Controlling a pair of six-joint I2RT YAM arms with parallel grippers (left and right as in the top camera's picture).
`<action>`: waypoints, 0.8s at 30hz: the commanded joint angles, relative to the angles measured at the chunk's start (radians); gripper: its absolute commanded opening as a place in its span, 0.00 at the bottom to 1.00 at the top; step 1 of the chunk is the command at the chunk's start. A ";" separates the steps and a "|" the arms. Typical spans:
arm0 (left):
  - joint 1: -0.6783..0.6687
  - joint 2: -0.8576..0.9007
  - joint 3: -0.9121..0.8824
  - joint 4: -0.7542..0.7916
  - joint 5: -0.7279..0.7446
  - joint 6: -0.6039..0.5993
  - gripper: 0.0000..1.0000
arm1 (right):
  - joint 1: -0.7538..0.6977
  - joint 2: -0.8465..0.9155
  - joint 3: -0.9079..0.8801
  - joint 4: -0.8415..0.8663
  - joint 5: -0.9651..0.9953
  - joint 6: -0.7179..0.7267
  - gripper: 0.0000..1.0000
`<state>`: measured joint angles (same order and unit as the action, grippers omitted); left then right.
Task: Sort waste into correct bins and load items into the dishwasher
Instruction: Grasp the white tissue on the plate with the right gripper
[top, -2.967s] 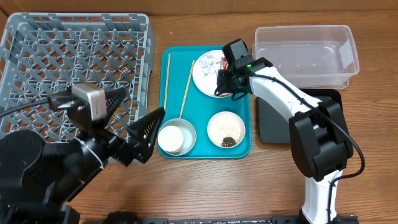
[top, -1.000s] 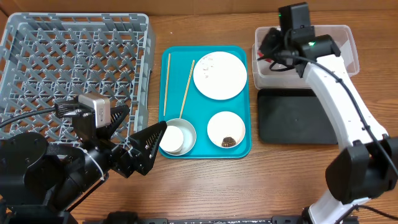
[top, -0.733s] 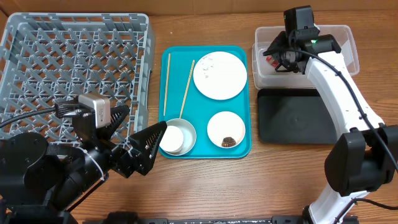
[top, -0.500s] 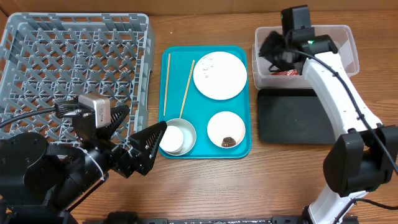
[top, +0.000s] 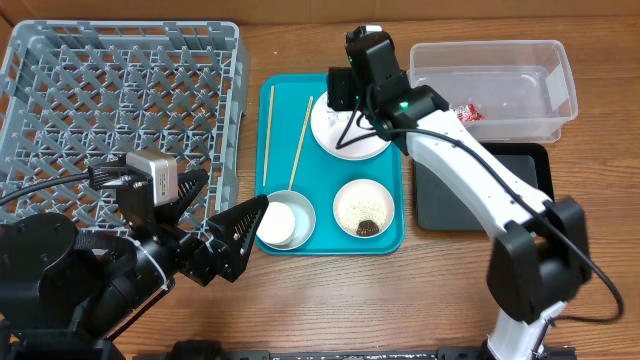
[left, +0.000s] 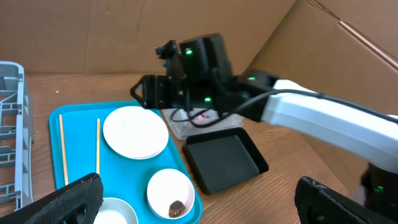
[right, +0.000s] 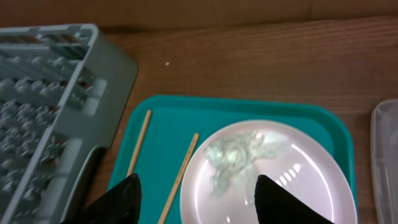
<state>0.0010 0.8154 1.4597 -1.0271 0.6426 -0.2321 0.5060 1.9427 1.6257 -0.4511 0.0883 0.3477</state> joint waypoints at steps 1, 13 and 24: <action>0.005 -0.004 0.016 -0.002 0.004 0.016 1.00 | -0.011 0.108 -0.019 0.043 0.050 -0.015 0.62; 0.005 -0.004 0.016 -0.002 0.004 0.016 1.00 | -0.011 0.286 -0.019 0.128 -0.042 -0.015 0.70; 0.005 -0.004 0.016 -0.003 0.004 0.016 1.00 | -0.015 0.323 -0.014 0.149 -0.045 -0.015 0.09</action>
<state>0.0010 0.8154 1.4597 -1.0298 0.6422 -0.2321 0.4973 2.2665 1.6077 -0.2996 0.0494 0.3328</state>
